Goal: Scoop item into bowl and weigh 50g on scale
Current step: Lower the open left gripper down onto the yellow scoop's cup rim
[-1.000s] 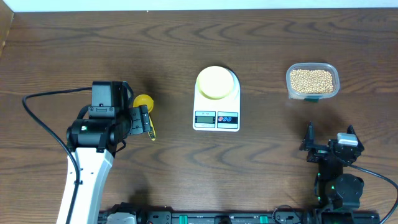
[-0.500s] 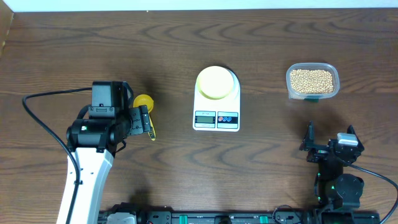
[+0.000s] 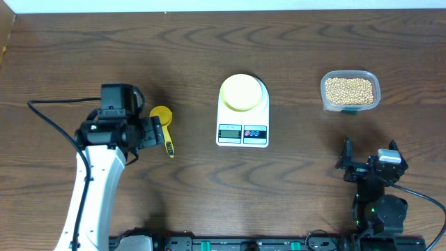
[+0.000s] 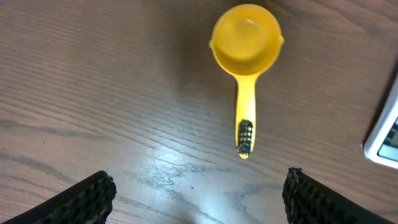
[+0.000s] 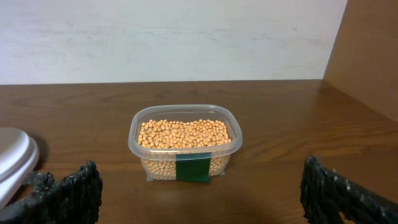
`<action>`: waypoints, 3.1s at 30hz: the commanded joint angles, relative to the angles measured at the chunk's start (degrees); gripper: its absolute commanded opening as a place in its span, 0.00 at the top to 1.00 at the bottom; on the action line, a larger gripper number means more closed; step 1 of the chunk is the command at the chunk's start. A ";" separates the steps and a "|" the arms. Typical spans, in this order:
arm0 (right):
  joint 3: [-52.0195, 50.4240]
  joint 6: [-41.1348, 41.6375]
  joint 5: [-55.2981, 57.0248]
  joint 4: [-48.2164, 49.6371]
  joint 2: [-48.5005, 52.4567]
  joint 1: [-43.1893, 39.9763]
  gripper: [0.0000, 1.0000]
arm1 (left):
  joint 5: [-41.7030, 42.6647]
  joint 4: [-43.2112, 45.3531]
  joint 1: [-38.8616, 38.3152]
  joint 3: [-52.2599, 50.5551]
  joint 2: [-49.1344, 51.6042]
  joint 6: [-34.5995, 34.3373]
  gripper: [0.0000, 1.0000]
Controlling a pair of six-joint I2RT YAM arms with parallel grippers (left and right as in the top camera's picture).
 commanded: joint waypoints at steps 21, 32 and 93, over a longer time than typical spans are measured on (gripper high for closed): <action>-0.04 -0.39 0.90 -0.13 -0.37 0.46 0.01 | 1.20 -0.44 2.56 3.37 0.68 -0.46 0.12; -0.04 -0.42 0.90 -0.13 -0.37 0.46 0.01 | 1.20 -0.70 2.56 3.37 0.68 -0.46 0.12; -0.04 -0.39 0.90 -0.15 -0.37 0.46 0.01 | 2.93 11.69 2.56 7.30 18.25 1.20 0.12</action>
